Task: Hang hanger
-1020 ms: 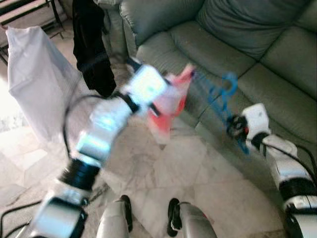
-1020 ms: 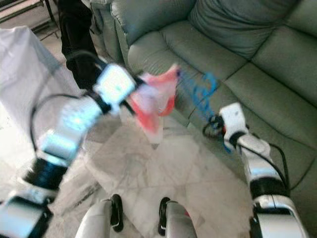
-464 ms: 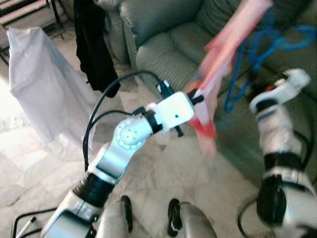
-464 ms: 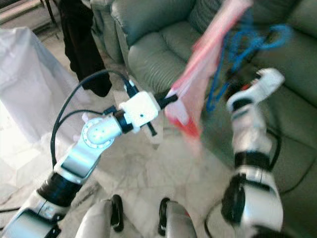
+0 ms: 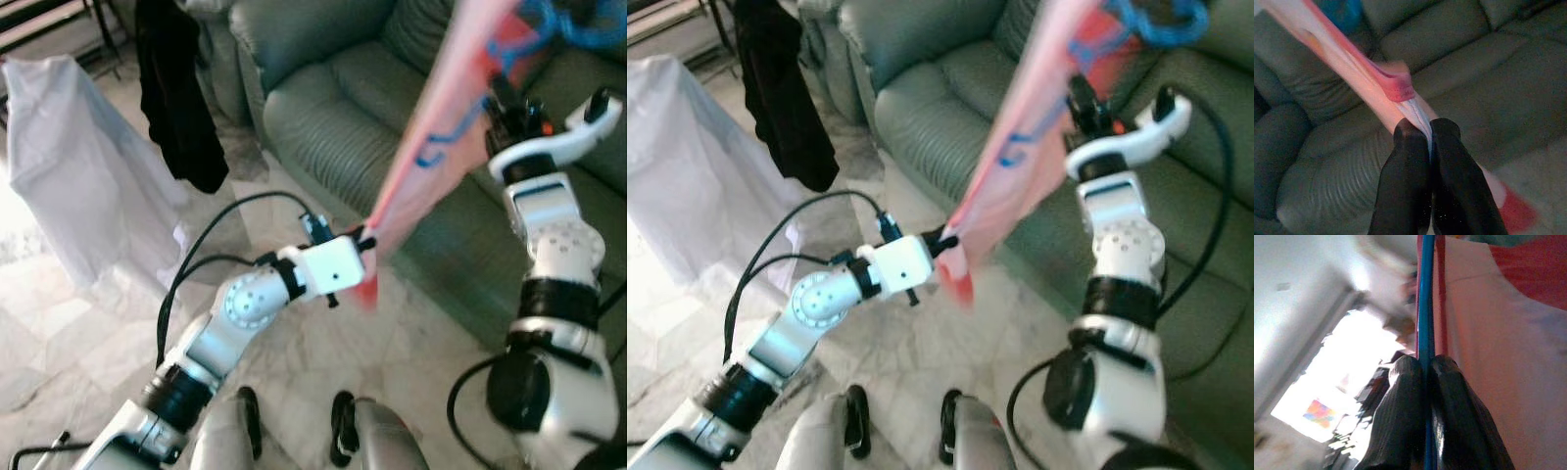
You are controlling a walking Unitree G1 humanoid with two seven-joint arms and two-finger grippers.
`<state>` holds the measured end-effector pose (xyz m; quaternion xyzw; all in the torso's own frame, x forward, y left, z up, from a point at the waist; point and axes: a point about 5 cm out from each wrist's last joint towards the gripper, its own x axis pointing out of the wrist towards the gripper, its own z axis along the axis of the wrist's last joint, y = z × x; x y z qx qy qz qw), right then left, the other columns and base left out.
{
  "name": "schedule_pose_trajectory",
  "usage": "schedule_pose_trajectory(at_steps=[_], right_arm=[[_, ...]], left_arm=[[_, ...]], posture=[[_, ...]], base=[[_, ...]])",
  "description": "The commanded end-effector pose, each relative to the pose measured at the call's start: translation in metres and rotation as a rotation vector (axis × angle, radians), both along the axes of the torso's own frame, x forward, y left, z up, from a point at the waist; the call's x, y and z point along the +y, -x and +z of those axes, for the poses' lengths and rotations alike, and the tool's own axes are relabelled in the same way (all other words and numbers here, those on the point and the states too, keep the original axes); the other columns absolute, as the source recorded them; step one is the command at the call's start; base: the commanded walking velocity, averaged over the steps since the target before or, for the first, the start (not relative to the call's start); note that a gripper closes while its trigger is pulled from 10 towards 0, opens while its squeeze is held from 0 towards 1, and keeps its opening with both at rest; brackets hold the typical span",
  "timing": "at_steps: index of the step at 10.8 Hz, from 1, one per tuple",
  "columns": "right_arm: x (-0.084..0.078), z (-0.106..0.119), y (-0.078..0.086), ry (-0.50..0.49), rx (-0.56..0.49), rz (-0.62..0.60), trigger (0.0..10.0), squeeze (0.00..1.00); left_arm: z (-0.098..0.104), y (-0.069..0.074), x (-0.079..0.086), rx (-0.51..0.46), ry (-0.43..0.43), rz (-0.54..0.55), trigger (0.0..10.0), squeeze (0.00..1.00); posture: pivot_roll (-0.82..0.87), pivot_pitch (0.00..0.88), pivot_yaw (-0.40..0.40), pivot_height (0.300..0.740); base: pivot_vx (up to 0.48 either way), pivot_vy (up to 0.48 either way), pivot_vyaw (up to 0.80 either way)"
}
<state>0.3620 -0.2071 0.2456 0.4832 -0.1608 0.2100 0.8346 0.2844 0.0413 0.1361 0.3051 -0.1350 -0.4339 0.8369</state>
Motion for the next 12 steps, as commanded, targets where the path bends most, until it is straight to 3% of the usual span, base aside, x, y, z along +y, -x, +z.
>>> schedule_pose_trajectory(at_steps=[1,2,3,4,5,6,7,9,12], right_arm=[[-0.002,0.019,0.008,-0.003,-0.109,0.026,10.0,0.0],[0.003,0.028,0.011,0.134,-0.173,0.026,10.0,0.0],[0.01,0.032,0.013,0.391,-0.224,-0.049,10.0,0.0],[0.027,0.034,0.021,0.621,-0.304,-0.045,10.0,0.0],[0.041,0.028,0.028,0.772,-0.347,-0.017,10.0,0.0],[0.056,0.01,0.041,0.894,-0.36,0.023,10.0,0.0],[0.059,-0.004,0.048,0.933,-0.346,0.031,10.0,0.0],[0.058,-0.027,0.055,1.02,-0.33,-0.097,10.0,0.0],[0.067,-0.04,0.063,1.036,-0.361,-0.117,10.0,0.0]], left_arm=[[-0.016,0.005,0.002,0.023,-0.049,-0.004,10.0,0.0],[-0.031,0.007,0.008,0.056,-0.079,0.015,10.0,0.0],[-0.037,0.009,0.01,0.072,-0.079,0.03,10.0,0.0],[-0.04,0.007,0.011,0.09,-0.06,0.053,10.0,0.0],[-0.04,0.004,0.012,0.091,-0.035,0.077,10.0,1.0],[-0.041,0.001,0.012,0.089,-0.029,0.09,10.0,1.0],[-0.042,-0.002,0.015,0.076,-0.031,0.107,10.0,1.0],[-0.043,-0.006,0.026,0.042,-0.039,0.172,10.0,1.0],[-0.039,-0.015,0.039,0.022,-0.018,0.252,10.0,1.0]], posture=[[-0.05,0.21,-0.034,0.74],[-0.05,0.209,-0.036,0.74],[-0.05,0.209,-0.039,0.74],[-0.05,0.209,-0.039,0.74],[-0.05,0.207,-0.044,0.74],[-0.06,0.206,-0.045,0.74],[-0.06,0.206,-0.045,0.74],[-0.05,0.212,-0.039,0.74],[-0.05,0.213,-0.032,0.74]], base=[[0.0,0.0,0.0],[0.0,0.0,0.0],[0.0,0.0,0.0],[0.0,0.0,0.0],[0.0,0.0,0.0],[0.0,0.0,0.0],[0.0,0.0,0.0],[0.0,0.0,0.0],[0.0,0.0,0.0]])
